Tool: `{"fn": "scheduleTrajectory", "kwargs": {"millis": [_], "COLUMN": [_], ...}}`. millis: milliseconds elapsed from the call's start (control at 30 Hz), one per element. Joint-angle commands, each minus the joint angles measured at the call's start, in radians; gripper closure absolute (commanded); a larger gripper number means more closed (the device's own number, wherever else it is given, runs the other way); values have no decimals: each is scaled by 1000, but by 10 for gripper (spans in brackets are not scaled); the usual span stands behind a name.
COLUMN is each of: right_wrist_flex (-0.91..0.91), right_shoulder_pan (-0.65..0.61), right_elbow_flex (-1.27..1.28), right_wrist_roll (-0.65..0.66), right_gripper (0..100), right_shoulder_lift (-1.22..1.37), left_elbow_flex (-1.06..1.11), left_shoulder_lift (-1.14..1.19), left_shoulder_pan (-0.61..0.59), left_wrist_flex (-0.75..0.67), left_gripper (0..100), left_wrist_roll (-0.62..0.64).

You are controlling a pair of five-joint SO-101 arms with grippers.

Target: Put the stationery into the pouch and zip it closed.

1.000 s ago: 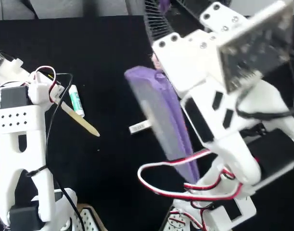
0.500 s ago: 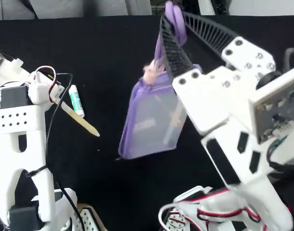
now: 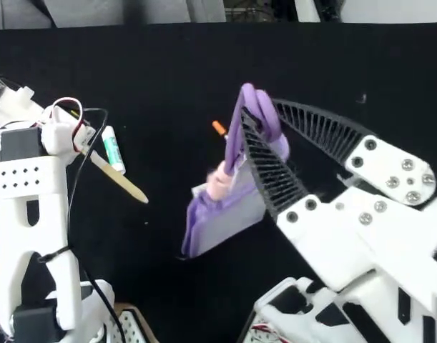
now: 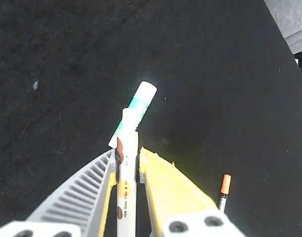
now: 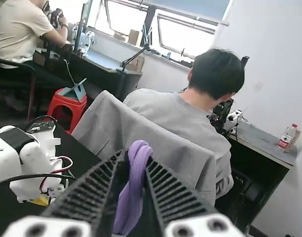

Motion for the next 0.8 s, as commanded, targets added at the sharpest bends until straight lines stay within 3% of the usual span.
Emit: {"fn": "scheduleTrajectory", "kwargs": {"millis": [0,367,567,767], "right_wrist_flex": [29,-245,-402,-496], "right_shoulder_pan": [-11,348,437,437], "right_elbow_flex": [27,127,99,147], "right_wrist_roll": [5,9,11,61], "right_gripper": [987,987,986,986], "right_shoulder_lift": [-5,-12,-27,-2], "left_elbow_flex": [-4,-2,-2,-2], "left_shoulder_lift": [-20,-20,-20,-20], "left_shoulder_pan": [-8,-8,-4,-4], "left_wrist_flex": [-18,-18,-18,-18], "left_gripper": [970,970,970,970], "left_wrist_roll": [15,15,15,15]}}
